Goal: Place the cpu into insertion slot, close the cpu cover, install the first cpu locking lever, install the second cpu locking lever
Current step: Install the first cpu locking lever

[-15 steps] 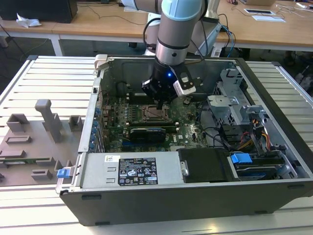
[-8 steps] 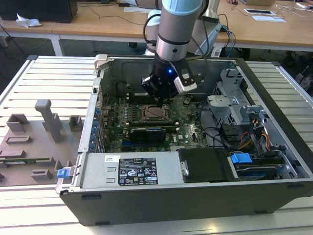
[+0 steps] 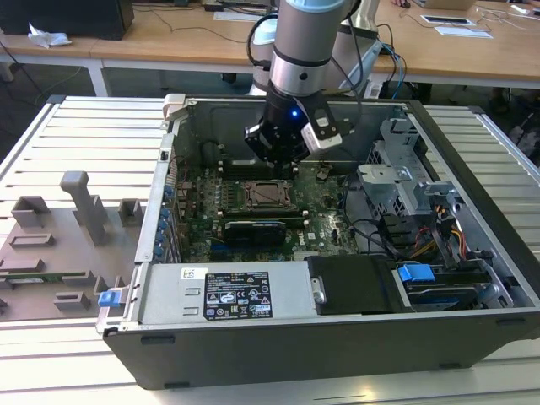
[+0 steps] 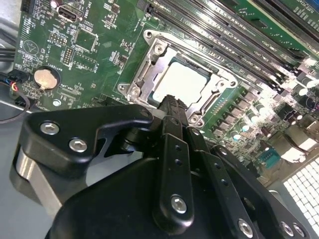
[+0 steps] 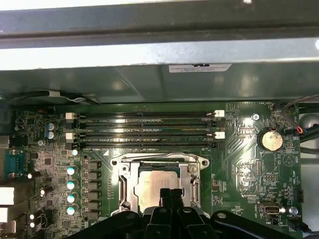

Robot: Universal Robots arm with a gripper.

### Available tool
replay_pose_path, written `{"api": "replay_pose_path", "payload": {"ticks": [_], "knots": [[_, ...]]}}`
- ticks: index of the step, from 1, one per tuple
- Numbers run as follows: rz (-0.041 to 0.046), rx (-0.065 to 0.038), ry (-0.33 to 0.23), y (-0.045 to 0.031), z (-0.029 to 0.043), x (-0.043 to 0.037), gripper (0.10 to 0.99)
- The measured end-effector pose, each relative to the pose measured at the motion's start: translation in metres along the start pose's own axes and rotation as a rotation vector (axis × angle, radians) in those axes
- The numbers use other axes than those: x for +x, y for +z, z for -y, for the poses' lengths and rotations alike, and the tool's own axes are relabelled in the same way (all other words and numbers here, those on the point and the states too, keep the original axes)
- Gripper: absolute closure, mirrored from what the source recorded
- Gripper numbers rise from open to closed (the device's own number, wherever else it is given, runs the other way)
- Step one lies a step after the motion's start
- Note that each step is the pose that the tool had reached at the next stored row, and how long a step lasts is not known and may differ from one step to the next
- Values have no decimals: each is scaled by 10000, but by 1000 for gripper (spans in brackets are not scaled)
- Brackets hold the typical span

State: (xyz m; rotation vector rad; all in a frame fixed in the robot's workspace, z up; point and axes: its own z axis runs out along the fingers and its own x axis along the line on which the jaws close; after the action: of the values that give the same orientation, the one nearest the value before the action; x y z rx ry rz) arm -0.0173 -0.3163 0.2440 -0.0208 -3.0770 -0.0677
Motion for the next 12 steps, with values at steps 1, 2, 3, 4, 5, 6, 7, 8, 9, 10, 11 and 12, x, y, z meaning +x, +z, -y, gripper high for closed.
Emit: {"api": "replay_pose_path", "payload": {"ticks": [1,2,3,4,5,6,7,8,9,10,11,12], "knots": [[0,-1,0,-7,0,0,980],[0,0,0,-12,0,1,980],[0,-1,0,-23,-1,2,980],[0,-1,0,-33,-1,2,980],[0,0,0,-39,-2,2,980],[0,-1,0,-43,-2,3,980],[-1,0,0,-51,-2,3,980],[0,0,0,-63,-3,4,980],[0,0,0,-71,-3,5,980],[0,0,0,-86,-4,6,980],[0,0,1,-95,-4,6,980],[0,0,0,-105,-5,7,980]]}}
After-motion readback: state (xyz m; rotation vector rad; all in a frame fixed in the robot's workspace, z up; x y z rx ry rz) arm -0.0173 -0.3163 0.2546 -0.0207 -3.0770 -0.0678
